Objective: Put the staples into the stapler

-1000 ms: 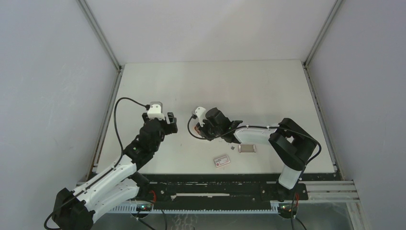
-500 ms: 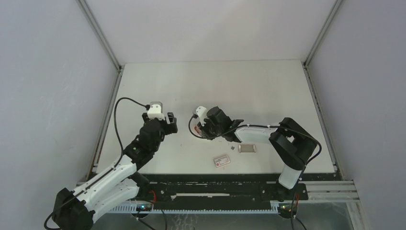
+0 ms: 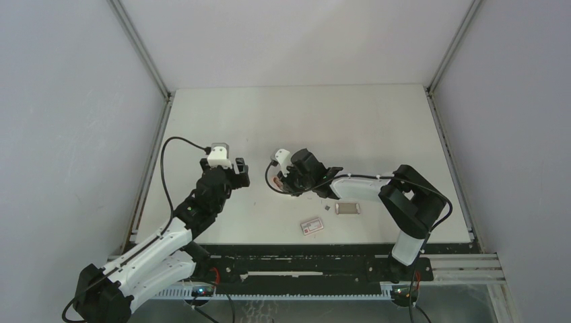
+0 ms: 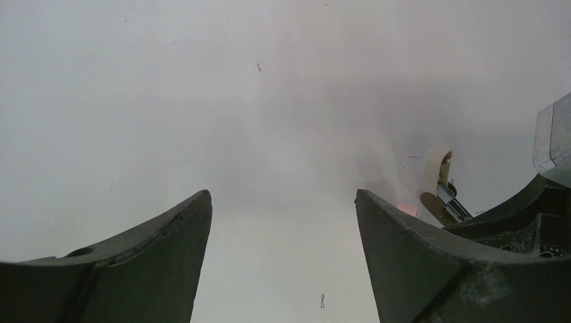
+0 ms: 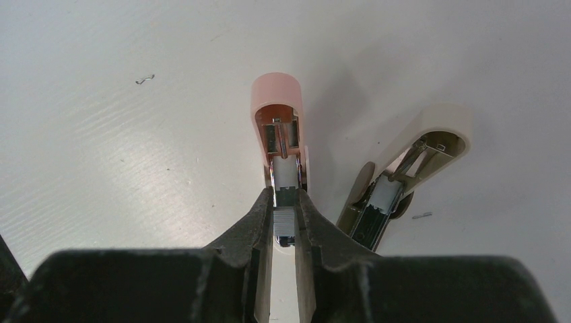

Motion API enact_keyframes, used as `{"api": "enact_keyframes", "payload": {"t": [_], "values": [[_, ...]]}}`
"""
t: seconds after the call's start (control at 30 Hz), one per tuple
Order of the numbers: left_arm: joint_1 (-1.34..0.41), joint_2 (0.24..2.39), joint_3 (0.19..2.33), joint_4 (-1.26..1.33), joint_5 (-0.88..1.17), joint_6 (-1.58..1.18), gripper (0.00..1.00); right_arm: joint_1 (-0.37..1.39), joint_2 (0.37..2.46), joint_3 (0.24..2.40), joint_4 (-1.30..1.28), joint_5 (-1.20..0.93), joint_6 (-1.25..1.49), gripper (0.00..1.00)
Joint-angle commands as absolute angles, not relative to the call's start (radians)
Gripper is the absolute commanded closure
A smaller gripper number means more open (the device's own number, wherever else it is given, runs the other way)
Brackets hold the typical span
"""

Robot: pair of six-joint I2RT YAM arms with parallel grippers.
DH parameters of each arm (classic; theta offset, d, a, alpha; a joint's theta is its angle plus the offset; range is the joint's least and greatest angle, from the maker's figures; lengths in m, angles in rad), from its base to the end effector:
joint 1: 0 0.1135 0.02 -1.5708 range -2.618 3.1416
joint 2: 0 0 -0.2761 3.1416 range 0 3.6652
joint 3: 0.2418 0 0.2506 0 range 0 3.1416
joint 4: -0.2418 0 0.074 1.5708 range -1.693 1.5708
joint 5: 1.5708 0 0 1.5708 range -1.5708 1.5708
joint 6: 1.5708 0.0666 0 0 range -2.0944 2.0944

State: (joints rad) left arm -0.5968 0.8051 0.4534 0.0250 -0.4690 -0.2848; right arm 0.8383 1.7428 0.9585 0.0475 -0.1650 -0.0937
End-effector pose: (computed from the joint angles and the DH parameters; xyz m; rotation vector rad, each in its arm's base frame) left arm 0.1857 -0.0898 0.2422 -0.0254 1.8642 -0.1651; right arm 0.2496 0.2938 0.1623 -1.1385 2.0712 0.5625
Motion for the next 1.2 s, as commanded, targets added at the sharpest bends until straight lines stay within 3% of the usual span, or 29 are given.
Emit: {"api": "enact_keyframes", "payload": {"t": [0.0, 0.8, 1.17], "values": [[-0.593, 0.808, 0.428, 0.066, -0.482, -0.266, 0.17, 0.834, 1.748, 1.001, 0.062, -0.179, -0.110, 0.87], [-0.592, 0.796, 0.425, 0.065, -0.476, -0.265, 0.17, 0.833, 1.737, 1.008, 0.059, -0.182, -0.112, 0.88], [-0.593, 0.970, 0.410, 0.312, 0.025, -0.336, 0.19, 0.783, 1.617, 0.983, 0.047, -0.229, -0.029, 0.88]]}}
